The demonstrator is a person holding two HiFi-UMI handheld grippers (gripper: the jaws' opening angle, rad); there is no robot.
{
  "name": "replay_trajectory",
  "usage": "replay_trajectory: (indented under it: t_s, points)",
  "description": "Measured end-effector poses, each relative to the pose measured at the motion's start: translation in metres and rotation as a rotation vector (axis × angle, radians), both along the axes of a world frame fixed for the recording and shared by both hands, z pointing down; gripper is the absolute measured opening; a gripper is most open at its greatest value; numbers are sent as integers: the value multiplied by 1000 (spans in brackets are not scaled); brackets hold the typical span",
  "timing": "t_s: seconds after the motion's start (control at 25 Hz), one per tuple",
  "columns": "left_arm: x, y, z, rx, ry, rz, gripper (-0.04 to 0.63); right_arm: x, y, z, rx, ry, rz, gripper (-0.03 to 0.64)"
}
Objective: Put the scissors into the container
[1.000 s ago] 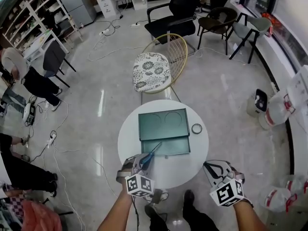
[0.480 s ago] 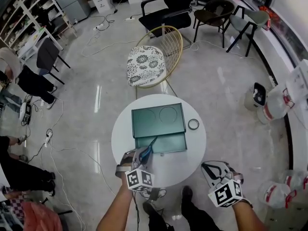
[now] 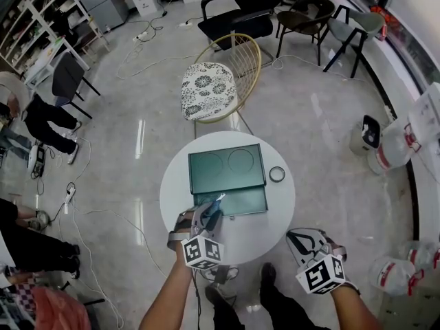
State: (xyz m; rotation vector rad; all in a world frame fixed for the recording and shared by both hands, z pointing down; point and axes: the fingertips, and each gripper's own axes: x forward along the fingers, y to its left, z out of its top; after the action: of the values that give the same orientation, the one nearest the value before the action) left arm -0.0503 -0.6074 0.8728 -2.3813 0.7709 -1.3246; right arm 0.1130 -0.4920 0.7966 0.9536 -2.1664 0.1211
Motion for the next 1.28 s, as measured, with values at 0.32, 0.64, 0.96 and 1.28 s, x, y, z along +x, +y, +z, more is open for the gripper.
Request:
replay_trajectory:
  t_s: [0.32, 0.64, 0.96, 1.28]
  points:
    - [-24, 24, -31, 28, 44, -16, 147, -26, 2, -22, 54, -5, -9, 38]
    - [-86, 60, -118, 87, 99, -58, 106, -91, 8, -85, 112, -21, -63, 38]
    - [-150, 102, -223, 152, 205, -121, 57, -158, 25, -165, 193, -21, -117, 38]
    - [-189, 152, -344, 230, 289, -119, 18, -211, 56, -265, 304, -10, -195, 38]
